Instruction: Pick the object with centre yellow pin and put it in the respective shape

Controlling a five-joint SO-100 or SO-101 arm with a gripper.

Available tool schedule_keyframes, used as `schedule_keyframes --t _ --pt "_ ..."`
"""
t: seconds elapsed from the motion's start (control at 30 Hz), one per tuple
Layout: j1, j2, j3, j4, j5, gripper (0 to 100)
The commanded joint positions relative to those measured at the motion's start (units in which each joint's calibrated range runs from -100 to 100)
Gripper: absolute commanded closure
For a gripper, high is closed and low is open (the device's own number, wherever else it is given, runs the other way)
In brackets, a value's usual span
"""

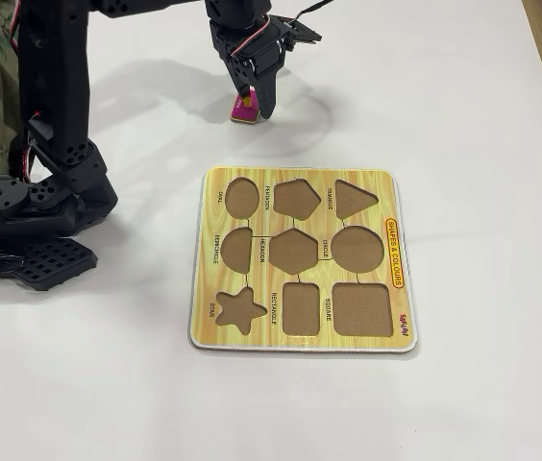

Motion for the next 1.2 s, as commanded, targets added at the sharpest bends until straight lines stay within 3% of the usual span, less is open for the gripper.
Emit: schedule_keyframes --t 0.0,0.4,1.17 --pt "-0.37 -1.21 0.09 0.77 0.31 84" --pt "-0.27 -1.46 -0.45 4.84 0.26 84" --pt "-0.37 -1.55 -0.81 1.46 0.21 84"
